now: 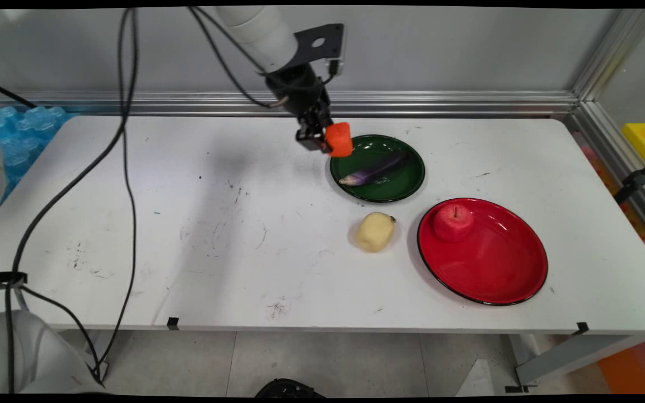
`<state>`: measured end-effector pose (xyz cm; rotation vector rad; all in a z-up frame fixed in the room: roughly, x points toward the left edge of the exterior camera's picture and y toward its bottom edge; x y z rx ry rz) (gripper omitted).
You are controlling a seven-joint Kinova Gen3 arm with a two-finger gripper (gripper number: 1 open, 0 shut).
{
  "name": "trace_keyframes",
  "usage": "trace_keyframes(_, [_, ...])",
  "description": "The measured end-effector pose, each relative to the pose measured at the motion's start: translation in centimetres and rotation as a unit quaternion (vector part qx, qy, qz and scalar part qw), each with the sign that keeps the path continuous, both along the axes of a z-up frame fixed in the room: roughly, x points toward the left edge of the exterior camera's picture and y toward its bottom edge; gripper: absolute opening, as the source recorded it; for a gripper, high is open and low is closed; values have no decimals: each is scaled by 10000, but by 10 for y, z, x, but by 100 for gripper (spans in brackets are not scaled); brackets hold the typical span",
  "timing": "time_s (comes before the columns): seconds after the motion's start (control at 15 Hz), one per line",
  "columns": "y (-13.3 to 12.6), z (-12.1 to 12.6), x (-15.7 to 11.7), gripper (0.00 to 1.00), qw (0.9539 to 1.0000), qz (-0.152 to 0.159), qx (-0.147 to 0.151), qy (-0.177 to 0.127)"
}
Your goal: Place the picked object on the table
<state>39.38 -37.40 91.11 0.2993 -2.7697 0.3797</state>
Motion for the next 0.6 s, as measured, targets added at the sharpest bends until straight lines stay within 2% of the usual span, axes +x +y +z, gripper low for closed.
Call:
trace_keyframes(0.13, [27,4,4,0,9998,-167,125,43])
trace_keyframes(0.33, [53,5,5,0,9992,-294,260,108])
trace_keyframes(0.6, [96,-6,-5,0,9976,-440,483,218])
